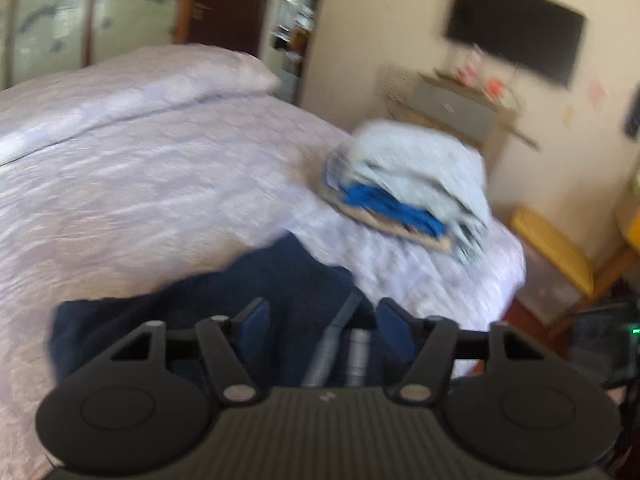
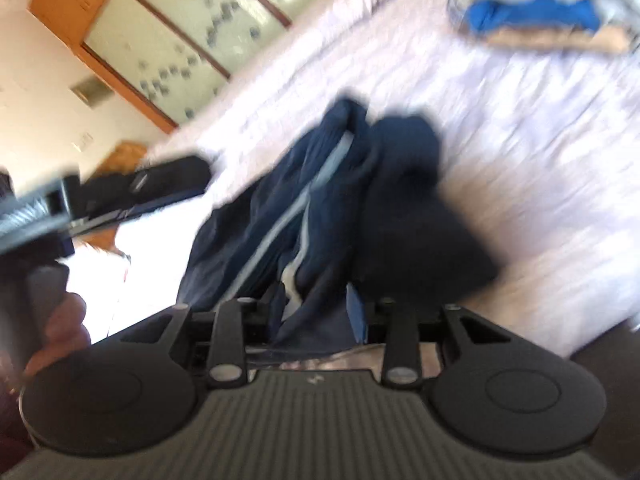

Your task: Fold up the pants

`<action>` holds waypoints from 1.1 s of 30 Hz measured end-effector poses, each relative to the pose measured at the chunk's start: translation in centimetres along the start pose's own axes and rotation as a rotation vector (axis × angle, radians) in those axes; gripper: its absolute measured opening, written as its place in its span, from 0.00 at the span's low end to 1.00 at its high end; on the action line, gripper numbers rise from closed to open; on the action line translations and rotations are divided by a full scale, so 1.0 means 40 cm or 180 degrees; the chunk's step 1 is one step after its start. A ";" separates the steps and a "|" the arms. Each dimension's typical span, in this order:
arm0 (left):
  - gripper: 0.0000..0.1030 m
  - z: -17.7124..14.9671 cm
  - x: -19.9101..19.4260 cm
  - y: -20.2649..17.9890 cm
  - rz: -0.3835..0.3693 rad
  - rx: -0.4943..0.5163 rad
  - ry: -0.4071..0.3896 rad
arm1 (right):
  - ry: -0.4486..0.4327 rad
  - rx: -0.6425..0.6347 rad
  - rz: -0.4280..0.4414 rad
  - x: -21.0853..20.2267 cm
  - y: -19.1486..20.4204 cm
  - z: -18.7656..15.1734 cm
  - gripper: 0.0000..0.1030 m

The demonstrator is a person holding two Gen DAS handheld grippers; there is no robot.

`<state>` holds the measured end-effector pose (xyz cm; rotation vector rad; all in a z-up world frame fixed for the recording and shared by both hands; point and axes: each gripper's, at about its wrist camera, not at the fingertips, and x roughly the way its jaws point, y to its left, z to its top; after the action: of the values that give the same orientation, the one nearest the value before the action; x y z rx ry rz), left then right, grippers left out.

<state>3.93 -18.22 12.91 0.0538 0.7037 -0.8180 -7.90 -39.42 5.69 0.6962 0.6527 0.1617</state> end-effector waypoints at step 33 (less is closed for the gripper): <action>0.19 -0.091 0.180 -0.162 0.0006 0.0718 0.0465 | 0.0338 0.0323 -0.0328 0.346 -0.166 0.304 0.27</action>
<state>0.87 -26.29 7.22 0.3201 0.7458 -0.8953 9.95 -46.31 1.51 0.7535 0.8010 0.0709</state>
